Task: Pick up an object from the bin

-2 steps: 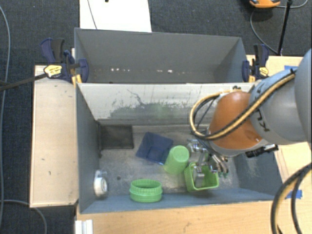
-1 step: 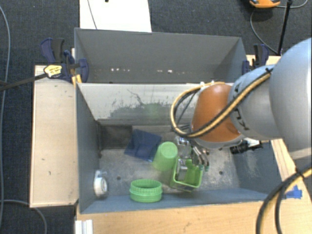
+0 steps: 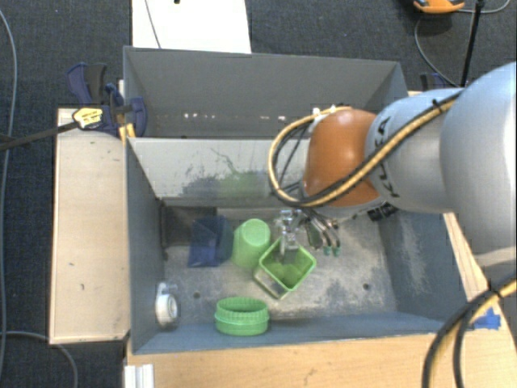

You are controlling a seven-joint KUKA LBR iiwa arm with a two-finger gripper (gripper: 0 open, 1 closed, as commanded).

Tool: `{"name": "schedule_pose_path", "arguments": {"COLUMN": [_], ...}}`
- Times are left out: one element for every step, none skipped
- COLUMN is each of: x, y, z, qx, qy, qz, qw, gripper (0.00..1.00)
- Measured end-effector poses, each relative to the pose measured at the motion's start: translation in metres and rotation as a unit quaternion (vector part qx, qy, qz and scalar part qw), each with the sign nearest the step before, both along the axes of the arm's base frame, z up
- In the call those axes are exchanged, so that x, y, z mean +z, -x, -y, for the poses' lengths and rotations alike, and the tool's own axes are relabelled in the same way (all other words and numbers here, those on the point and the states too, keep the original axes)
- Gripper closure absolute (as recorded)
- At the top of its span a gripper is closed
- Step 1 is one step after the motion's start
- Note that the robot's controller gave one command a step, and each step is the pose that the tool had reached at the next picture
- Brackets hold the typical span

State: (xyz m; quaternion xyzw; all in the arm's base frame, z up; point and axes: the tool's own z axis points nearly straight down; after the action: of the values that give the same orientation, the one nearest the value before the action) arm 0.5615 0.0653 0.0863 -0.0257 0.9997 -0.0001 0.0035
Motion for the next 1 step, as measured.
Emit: {"name": "schedule_pose_path", "arguments": {"x": [-0.0001], "y": [0.0], "z": [0.0], "qx": [0.0], "qy": [0.0], "qz": [-0.0001], "qw": [1.0], "gripper": [1.0]}}
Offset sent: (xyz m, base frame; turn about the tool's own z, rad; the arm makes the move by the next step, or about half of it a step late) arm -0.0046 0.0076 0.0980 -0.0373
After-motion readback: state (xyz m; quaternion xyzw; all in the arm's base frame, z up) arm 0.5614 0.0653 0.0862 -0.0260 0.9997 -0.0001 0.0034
